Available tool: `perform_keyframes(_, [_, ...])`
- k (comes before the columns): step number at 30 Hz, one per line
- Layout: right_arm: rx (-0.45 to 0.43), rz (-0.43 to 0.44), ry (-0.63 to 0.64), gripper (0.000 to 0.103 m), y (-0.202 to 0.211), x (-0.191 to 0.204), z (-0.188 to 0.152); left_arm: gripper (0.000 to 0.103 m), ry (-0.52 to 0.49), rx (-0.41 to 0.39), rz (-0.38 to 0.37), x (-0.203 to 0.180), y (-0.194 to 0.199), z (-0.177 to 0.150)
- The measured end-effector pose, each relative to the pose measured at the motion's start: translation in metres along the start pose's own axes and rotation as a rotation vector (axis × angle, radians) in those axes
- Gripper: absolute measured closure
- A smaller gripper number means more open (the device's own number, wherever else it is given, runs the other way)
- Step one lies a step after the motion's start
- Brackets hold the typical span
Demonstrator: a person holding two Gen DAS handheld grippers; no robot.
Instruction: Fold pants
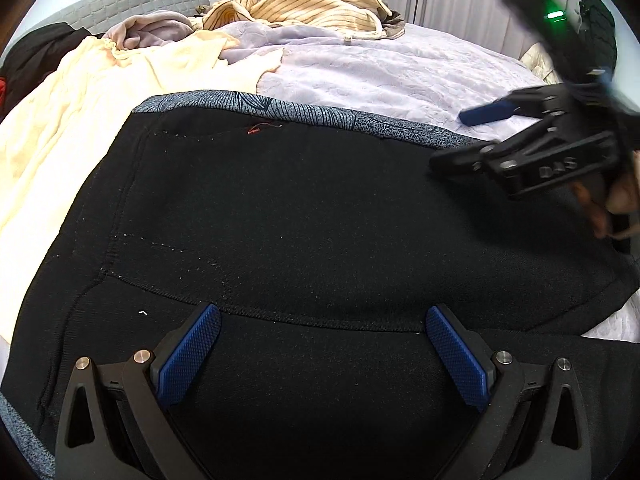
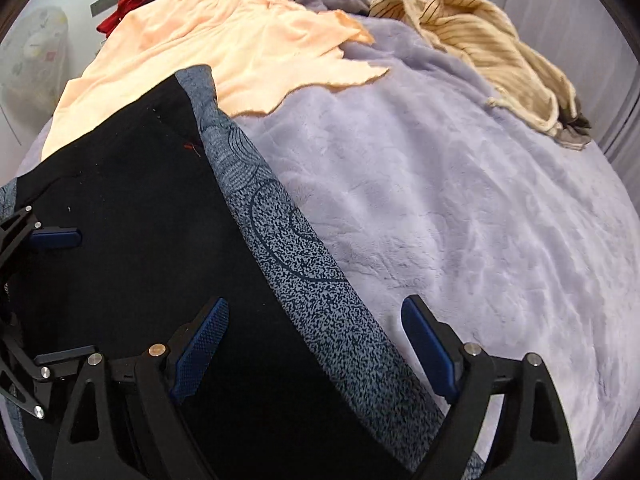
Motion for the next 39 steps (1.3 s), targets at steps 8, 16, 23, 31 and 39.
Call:
perform_keyframes(8, [0.049,0.197,-0.075,0.037,-0.020,0.006,-0.012,0.000,-0.005,-0.005,0.010,-0.003,0.000,-0.001])
perform_keyframes(16, [0.055,0.184,-0.133,0.091,-0.006,0.004,-0.013,0.000,-0.005,-0.002,0.007,-0.002,0.000,-0.001])
perform_keyframes(23, [-0.060,0.060,-0.076,0.092,0.052,0.044,-0.010,0.000,0.016,0.025,-0.112,0.004,0.033,0.013])
perform_keyframes(31, [-0.203,-0.077,0.072,0.100,0.115,0.135,-0.030,0.000,0.263,0.006,-0.282,0.040,0.071,0.074])
perform_keyframes(39, [-0.176,-0.151,0.023,0.041,0.109,0.125,-0.043,0.000,0.415,0.169,-0.205,0.058,0.021,0.071])
Point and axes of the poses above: each gripper's, at about its wrist camera, not at the fingertips, and y roughly against the way its jaws point, x to its left, z to its top, the point moved 9 cm from there along -y, roughly the way its jaws point, and after that the axes turned 2 degrees about x, right-handed, at the moved point
